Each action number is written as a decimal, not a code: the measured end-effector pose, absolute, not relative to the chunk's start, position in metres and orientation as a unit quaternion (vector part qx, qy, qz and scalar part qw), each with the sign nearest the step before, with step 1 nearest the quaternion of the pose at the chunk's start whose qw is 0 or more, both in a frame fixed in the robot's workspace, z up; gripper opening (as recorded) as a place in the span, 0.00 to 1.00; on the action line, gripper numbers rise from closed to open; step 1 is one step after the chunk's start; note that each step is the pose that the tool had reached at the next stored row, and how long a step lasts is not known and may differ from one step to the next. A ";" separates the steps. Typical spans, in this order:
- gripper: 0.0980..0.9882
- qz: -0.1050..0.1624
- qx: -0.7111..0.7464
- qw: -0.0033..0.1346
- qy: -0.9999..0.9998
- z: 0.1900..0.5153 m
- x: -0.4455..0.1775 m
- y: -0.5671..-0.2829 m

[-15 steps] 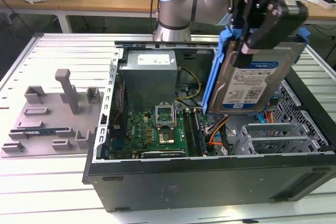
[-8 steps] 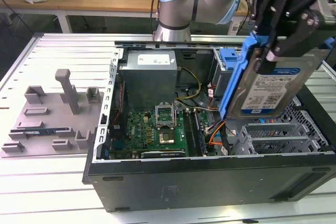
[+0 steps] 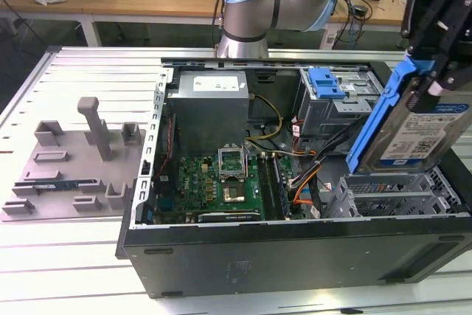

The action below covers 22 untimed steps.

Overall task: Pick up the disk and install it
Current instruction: 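Insert the disk into the insertion slot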

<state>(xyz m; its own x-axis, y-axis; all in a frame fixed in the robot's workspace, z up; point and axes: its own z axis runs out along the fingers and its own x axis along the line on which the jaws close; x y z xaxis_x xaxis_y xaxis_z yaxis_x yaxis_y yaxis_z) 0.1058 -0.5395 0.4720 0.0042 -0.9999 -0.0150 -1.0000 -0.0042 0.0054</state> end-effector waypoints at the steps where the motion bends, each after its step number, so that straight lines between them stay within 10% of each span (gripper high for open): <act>1: 0.30 0.007 -0.709 0.003 0.706 0.471 0.108 -0.540; 22: 0.30 0.005 -0.709 0.002 0.706 0.461 0.109 -0.542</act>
